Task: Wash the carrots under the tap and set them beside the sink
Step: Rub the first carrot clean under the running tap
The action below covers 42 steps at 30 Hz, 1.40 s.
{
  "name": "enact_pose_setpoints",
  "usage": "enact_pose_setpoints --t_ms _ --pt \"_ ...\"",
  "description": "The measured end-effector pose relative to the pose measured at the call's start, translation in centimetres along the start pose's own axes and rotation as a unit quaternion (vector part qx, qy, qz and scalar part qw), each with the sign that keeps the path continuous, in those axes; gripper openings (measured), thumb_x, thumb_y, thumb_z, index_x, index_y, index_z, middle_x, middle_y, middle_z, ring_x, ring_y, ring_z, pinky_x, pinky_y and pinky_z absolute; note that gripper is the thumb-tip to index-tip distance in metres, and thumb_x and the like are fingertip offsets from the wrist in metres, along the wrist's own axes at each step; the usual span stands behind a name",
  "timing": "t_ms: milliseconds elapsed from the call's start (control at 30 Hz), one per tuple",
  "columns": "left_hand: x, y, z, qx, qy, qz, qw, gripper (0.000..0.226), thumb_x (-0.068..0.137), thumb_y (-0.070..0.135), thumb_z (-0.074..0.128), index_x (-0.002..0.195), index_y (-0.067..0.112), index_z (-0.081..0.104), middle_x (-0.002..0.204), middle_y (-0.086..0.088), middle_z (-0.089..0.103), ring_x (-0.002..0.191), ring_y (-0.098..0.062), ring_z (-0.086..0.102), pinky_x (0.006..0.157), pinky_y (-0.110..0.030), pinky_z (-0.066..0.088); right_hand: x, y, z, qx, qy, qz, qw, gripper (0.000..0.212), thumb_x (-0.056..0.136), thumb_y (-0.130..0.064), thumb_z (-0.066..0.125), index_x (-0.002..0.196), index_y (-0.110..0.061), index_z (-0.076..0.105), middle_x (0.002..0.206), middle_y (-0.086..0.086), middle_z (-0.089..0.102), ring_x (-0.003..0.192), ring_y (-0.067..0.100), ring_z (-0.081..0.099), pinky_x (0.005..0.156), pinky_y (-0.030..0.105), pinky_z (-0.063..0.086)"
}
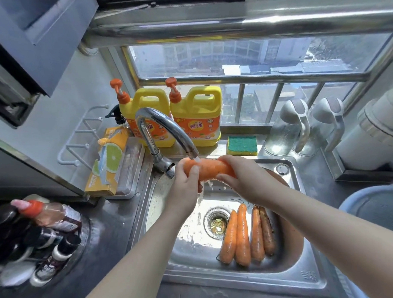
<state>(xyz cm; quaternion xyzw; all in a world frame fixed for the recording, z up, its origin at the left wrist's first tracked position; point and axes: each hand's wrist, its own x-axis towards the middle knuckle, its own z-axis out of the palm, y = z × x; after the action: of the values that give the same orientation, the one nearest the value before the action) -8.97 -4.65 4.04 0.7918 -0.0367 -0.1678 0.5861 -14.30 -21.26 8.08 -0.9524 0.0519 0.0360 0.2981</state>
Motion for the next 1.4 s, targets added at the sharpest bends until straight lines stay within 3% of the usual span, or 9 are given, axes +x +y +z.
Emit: enact_pose_setpoints --t_ms 233,367,533,667,867,1033,1233,1333,1400 --pt "0.4 0.4 0.1 -0.009 -0.007 0.01 1.0 0.036 0.106 0.04 0.042 0.137 0.02 0.044 0.089 0.001 0.06 0.07 -0.014 0.056 0.069 -0.035 0.047 0.3 0.3 0.0 0.018 -0.008 0.013 1.0 0.034 0.097 -0.037 0.062 0.128 -0.023 0.057 0.109 -0.001 0.066 0.095 0.017 0.06 0.079 0.033 0.046" --pt "-0.2 0.6 -1.1 0.036 -0.079 0.036 0.996 0.046 0.108 0.033 0.039 0.151 0.025 0.025 0.115 -0.002 0.056 0.083 -0.005 0.057 0.07 -0.012 0.047 0.3 0.8 -0.4 0.056 -0.03 0.024 0.998 0.03 0.097 -0.035 0.063 0.124 -0.023 0.059 0.101 -0.004 0.065 0.087 0.013 0.059 0.067 0.018 0.04" --pt "0.3 0.7 -0.3 0.031 -0.002 0.017 0.999 0.034 0.104 0.047 0.039 0.133 0.03 0.037 0.117 -0.01 0.06 0.087 -0.02 0.06 0.08 -0.045 0.055 0.2 -0.2 0.2 -0.01 0.007 -0.006 1.0 0.035 0.097 -0.038 0.061 0.13 -0.025 0.055 0.11 0.0 0.064 0.099 0.021 0.06 0.084 0.037 0.048" --pt "0.2 1.1 0.1 0.019 0.012 -0.03 0.999 0.034 0.106 0.045 0.038 0.132 0.025 0.043 0.108 -0.005 0.063 0.082 -0.018 0.063 0.074 -0.037 0.05 0.2 -0.2 0.3 -0.03 0.001 -0.003 1.0 0.037 0.097 -0.04 0.06 0.131 -0.026 0.054 0.112 0.001 0.064 0.101 0.022 0.06 0.086 0.038 0.048" --pt "-0.5 0.8 -1.4 0.064 -0.1 0.013 0.993 0.059 0.107 0.033 0.043 0.157 0.03 0.013 0.131 -0.003 0.053 0.099 -0.012 0.062 0.083 -0.026 0.049 0.4 0.9 -0.2 0.057 -0.037 0.03 0.997 0.027 0.097 -0.036 0.063 0.12 -0.022 0.06 0.1 -0.002 0.065 0.087 0.014 0.059 0.071 0.028 0.041" --pt "-0.1 0.3 -0.8 0.052 -0.031 0.0 0.998 0.058 0.097 0.049 0.058 0.146 0.031 0.032 0.133 -0.001 0.056 0.117 -0.026 0.061 0.103 -0.05 0.049 0.7 0.1 0.2 -0.01 0.002 0.002 1.0 0.028 0.096 -0.039 0.062 0.12 -0.023 0.059 0.104 0.0 0.065 0.095 0.021 0.061 0.081 0.039 0.048" --pt "0.2 0.9 0.9 -0.026 0.051 -0.055 0.997 0.056 0.097 0.055 0.055 0.139 0.021 0.042 0.124 -0.007 0.062 0.108 -0.027 0.062 0.092 -0.042 0.051 0.7 -0.6 0.7 -0.041 0.007 -0.009 0.999 0.032 0.097 -0.04 0.06 0.123 -0.022 0.057 0.107 0.003 0.063 0.098 0.024 0.059 0.079 0.038 0.046" --pt "0.2 0.5 0.4 -0.018 0.021 -0.055 0.998 0.044 0.103 0.047 0.047 0.14 0.026 0.04 0.112 -0.011 0.065 0.088 -0.019 0.06 0.078 -0.038 0.048 1.1 -0.3 0.6 0.004 -0.012 0.009 1.0 0.028 0.096 -0.037 0.063 0.118 -0.02 0.061 0.104 0.001 0.067 0.094 0.022 0.06 0.08 0.037 0.048" --pt "0.0 0.0 -0.3 -0.007 -0.016 -0.044 0.999 0.049 0.104 0.043 0.047 0.149 0.03 0.032 0.116 -0.007 0.063 0.093 -0.021 0.063 0.087 -0.041 0.053 1.3 0.1 0.5 0.033 -0.022 0.024 0.999 0.024 0.095 -0.036 0.065 0.114 -0.021 0.061 0.098 -0.001 0.066 0.089 0.019 0.06 0.074 0.033 0.045"
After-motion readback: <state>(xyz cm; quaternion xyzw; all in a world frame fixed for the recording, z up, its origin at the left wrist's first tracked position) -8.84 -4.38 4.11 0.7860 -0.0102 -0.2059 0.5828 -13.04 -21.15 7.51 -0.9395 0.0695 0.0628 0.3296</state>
